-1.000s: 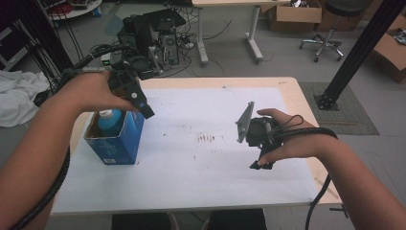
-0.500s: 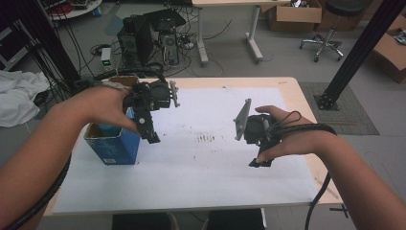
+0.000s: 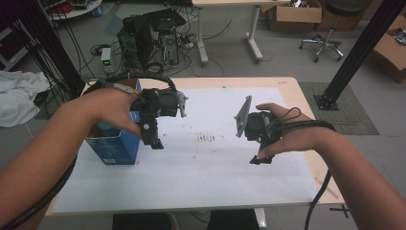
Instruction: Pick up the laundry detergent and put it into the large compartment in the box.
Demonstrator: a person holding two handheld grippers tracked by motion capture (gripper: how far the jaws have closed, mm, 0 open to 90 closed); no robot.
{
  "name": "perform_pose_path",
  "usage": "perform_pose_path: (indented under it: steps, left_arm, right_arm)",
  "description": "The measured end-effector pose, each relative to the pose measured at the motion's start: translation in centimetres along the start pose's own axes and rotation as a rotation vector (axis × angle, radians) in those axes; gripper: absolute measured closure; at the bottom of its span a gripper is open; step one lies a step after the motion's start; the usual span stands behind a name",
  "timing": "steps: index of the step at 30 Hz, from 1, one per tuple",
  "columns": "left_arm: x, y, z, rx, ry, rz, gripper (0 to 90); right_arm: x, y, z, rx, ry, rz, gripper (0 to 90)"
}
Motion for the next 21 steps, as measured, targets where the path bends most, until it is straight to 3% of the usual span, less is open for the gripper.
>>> perform_pose_path:
  steps: [21]
  left_arm:
    - [-0.44,0.07,-0.13,0.005,0.013,-0.002,0.1]
  right_arm:
    - [0.07,-0.04,0.43,-0.002,0.004,0.002,16.3]
Point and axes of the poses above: each handheld gripper's, and its own axes: y roughly backward along the jaws, x roughly out of its top, z roughly to its right, the point moved 8 cm from there along -y, roughly forward along the jaws, and after that the axes turned 13 degrees about y, right-handed, at the moved point
